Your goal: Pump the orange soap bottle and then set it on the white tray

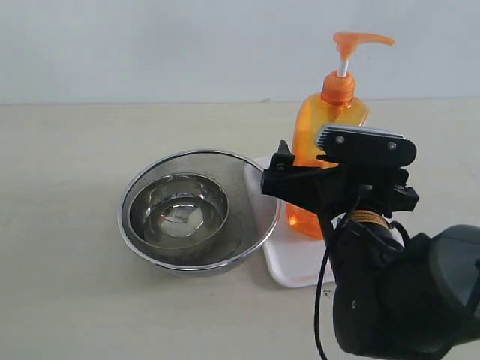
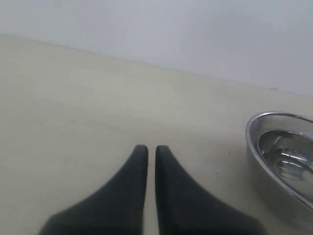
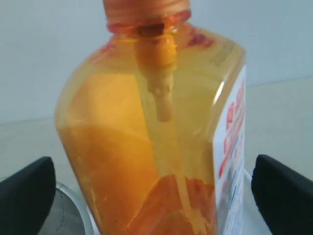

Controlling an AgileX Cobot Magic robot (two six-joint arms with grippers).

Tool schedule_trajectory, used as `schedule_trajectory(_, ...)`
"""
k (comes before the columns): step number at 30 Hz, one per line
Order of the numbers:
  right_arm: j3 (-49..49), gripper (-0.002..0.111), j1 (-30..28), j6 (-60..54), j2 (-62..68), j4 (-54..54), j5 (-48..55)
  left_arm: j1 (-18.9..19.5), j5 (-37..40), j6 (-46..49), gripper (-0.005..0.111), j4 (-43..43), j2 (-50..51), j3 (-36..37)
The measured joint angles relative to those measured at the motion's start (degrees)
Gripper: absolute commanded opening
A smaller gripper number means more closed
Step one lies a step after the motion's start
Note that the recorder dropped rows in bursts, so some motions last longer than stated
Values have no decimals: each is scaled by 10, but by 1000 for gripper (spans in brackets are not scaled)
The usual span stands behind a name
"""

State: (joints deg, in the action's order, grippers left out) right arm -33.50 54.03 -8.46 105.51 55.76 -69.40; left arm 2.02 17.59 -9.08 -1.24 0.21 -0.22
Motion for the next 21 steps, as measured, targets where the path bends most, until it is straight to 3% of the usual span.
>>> schedule_trajectory(21, -31, 104, -52, -4, 39, -42, -1, 0, 0, 0, 5, 0, 0, 0)
